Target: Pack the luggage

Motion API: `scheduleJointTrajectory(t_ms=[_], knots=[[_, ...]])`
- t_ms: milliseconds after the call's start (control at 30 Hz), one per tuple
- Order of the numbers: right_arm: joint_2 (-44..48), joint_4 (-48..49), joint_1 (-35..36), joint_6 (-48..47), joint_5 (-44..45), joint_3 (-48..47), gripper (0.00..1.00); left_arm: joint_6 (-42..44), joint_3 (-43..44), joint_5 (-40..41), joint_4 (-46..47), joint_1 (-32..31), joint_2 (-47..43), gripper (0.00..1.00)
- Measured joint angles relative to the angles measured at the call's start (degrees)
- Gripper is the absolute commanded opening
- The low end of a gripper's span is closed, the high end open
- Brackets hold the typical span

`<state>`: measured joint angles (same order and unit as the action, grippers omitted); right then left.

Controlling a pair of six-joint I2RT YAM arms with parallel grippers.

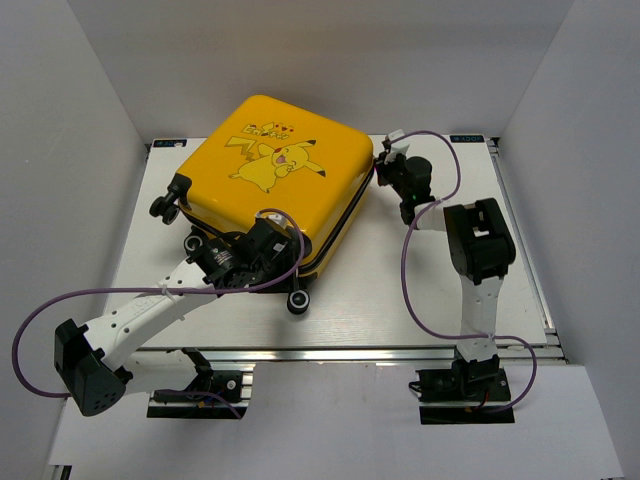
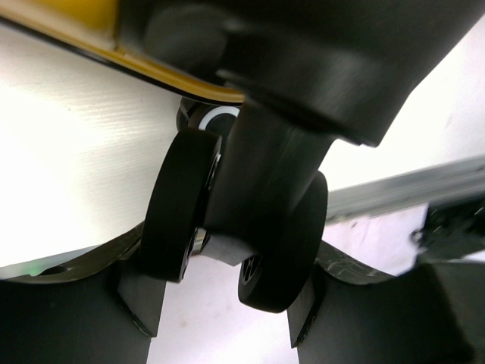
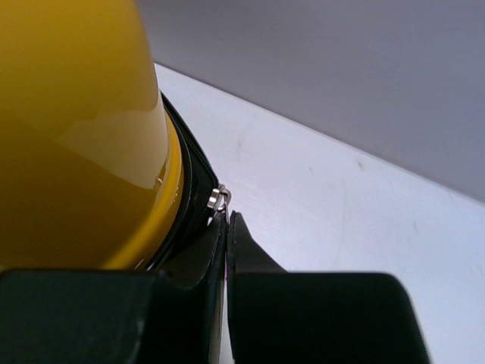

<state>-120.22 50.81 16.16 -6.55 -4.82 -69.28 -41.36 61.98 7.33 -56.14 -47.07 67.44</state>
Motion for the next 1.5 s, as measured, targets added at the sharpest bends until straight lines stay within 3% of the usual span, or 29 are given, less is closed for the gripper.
scheduleJointTrajectory(t_ms=[233,267,333,367,500,733,967,1200,1367,1500], knots=[[-13.6,4.7,-4.9,-0.4,-28.9,-16.7,0.0,-7.3,-1.5,3.9,-0.1,0.5,-1.4,0.0],[-14.7,4.6,-5.2,0.2,-31.7,-18.6,0.0,-7.9,-1.5,4.2,-0.6,0.5,-1.6,0.06],[-15.3,5.1,-5.6,1.7,-35.1,-19.6,0.0,-9.6,-0.9,4.9,-2.4,0.4,-1.6,0.48],[-15.0,7.1,-5.7,2.5,-35.3,-18.3,0.0,-10.4,-0.1,5.4,-4.0,0.4,-1.4,0.98],[-9.3,16.5,-5.4,3.6,-30.1,-3.7,0.0,-17.8,7.3,10.4,-14.8,1.4,-0.2,0.98],[5.6,19.7,-4.0,0.0,-19.4,18.1,0.0,-24.9,24.9,25.8,-19.9,2.1,2.3,0.98],[12.2,19.6,-3.9,-3.9,-13.9,26.1,0.0,-27.2,37.5,36.9,-20.0,8.5,12.0,0.98],[22.6,18.8,-3.7,-4.8,-8.8,37.4,0.0,-24.8,39.0,33.7,-17.7,27.1,23.4,0.98],[26.8,15.3,-3.8,-5.6,-8.1,39.7,0.0,-24.2,32.3,28.9,-11.6,39.9,22.0,0.98],[28.0,13.1,-3.9,-6.4,-8.4,39.7,0.0,-24.0,31.5,25.3,-5.7,44.5,21.1,0.98]])
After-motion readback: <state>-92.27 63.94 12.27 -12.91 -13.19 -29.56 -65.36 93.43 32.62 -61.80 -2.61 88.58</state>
